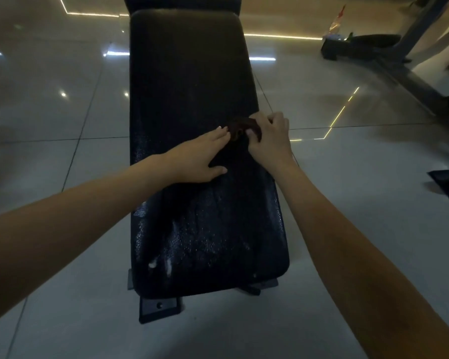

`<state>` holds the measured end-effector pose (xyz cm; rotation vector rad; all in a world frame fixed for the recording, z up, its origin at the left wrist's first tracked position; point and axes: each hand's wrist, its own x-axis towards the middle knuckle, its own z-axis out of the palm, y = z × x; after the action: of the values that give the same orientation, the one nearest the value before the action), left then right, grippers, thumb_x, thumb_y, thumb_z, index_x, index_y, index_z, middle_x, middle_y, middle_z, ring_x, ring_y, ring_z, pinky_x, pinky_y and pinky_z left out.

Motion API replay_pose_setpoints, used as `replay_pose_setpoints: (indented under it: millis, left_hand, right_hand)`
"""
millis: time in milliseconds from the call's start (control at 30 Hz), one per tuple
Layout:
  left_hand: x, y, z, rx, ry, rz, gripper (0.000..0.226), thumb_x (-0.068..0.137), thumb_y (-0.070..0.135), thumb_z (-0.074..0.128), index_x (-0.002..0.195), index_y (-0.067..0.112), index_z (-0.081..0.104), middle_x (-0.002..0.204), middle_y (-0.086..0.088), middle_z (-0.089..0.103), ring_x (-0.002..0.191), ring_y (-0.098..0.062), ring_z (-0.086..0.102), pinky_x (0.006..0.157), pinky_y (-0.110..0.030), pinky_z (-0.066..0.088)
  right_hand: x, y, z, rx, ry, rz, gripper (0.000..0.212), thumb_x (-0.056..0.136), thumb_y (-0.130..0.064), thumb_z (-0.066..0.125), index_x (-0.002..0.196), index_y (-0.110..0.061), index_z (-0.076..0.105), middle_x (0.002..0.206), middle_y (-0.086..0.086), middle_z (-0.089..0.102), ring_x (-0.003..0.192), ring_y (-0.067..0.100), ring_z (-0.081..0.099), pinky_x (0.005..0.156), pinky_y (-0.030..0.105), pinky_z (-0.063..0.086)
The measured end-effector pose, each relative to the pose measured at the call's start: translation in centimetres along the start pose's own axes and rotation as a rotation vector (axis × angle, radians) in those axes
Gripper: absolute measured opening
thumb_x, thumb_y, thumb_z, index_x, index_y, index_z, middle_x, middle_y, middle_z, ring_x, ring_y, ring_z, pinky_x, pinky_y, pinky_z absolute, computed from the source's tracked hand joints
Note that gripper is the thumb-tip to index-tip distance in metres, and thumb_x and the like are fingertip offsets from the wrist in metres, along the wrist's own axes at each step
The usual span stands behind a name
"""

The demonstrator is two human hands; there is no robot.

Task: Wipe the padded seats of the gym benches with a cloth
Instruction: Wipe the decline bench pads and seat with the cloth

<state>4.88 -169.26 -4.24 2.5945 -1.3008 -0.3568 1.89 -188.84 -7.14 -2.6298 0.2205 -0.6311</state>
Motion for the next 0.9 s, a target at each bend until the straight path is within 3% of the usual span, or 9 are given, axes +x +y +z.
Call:
replay_pose_setpoints:
  millis: [100,233,400,467,567,667,767,900]
  left_hand:
    - [0.0,0.0,-0.4,0.009,-0.015,0.006,0.087,0.096,0.041,0.057,0.157,0.013,0.002,0.165,-0.002,-0.001,0.151,-0.012,-0.002,0.117,-0.023,0.007]
    - [0.3,-0.3,-0.7,0.006,-0.018,0.006,0.088,0.095,0.045,0.058,0.158,0.02,0.001,0.165,0.003,-0.002,0.15,-0.009,-0.001,0.116,-0.022,0.009]
    - [0.3,-0.2,-0.1,-0.032,0.015,0.02,0.081,0.095,0.043,0.059,0.157,0.028,0.01,0.164,0.008,-0.003,0.15,-0.008,0.0,0.116,-0.026,0.019]
    - [0.2,-0.3,0.1,-0.034,0.042,0.036,0.076,0.095,0.042,0.058,0.157,0.028,0.016,0.164,0.008,-0.004,0.15,-0.008,0.0,0.115,-0.026,0.021]
    - [0.3,-0.5,0.3,-0.037,0.058,0.061,0.071,0.095,0.041,0.058,0.155,0.027,0.022,0.165,0.007,-0.002,0.15,-0.008,-0.001,0.114,-0.025,0.021]
    - [0.6,-0.4,0.5,-0.041,0.064,0.053,0.073,0.094,0.04,0.06,0.155,0.025,0.023,0.165,0.005,-0.001,0.15,-0.01,-0.001,0.114,-0.025,0.02]
    - [0.7,-0.3,0.4,-0.034,0.049,0.044,0.075,0.095,0.04,0.06,0.156,0.021,0.021,0.165,0.002,-0.001,0.151,-0.012,-0.001,0.116,-0.027,0.02]
    - [0.7,-0.5,-0.1,0.0,0.02,0.045,0.075,0.096,0.042,0.058,0.156,0.021,0.019,0.165,0.001,-0.002,0.15,-0.011,-0.002,0.114,-0.024,0.019]
  right_hand:
    - [-3.9,1.3,-1.2,0.016,-0.065,-0.151,0.028,0.092,-0.014,0.061,0.119,-0.012,0.057,0.112,0.015,0.045,0.107,0.025,0.04,0.082,0.034,0.042]
    - [-12.5,3.8,-3.3,0.06,-0.222,-0.309,0.027,0.086,-0.019,0.059,0.112,-0.013,0.057,0.106,0.008,0.046,0.101,0.013,0.037,0.081,0.014,0.033]
    - [-19.0,5.9,-4.4,0.084,-0.276,-0.382,0.023,0.086,-0.021,0.055,0.109,-0.018,0.053,0.107,0.007,0.045,0.099,0.021,0.041,0.086,0.022,0.035]
    - [-18.0,5.7,-3.6,0.084,-0.199,-0.348,0.022,0.085,-0.019,0.055,0.107,-0.018,0.054,0.106,0.007,0.045,0.098,0.023,0.041,0.085,0.021,0.033]
    - [-13.3,4.0,-1.5,0.101,-0.004,-0.145,0.024,0.083,-0.013,0.06,0.107,-0.014,0.058,0.105,0.01,0.045,0.096,0.021,0.04,0.083,0.015,0.03]
    - [-6.4,1.4,0.4,0.107,0.134,0.079,0.027,0.088,-0.009,0.061,0.114,-0.012,0.062,0.111,0.013,0.044,0.103,0.023,0.04,0.086,0.026,0.039]
    - [-0.4,-0.3,1.3,0.121,0.181,0.195,0.026,0.092,-0.012,0.057,0.118,-0.013,0.06,0.118,0.015,0.043,0.112,0.028,0.04,0.092,0.031,0.038]
    - [3.0,0.0,1.5,0.116,0.117,0.194,0.028,0.093,-0.015,0.055,0.121,-0.014,0.057,0.12,0.017,0.042,0.113,0.031,0.04,0.097,0.034,0.036]
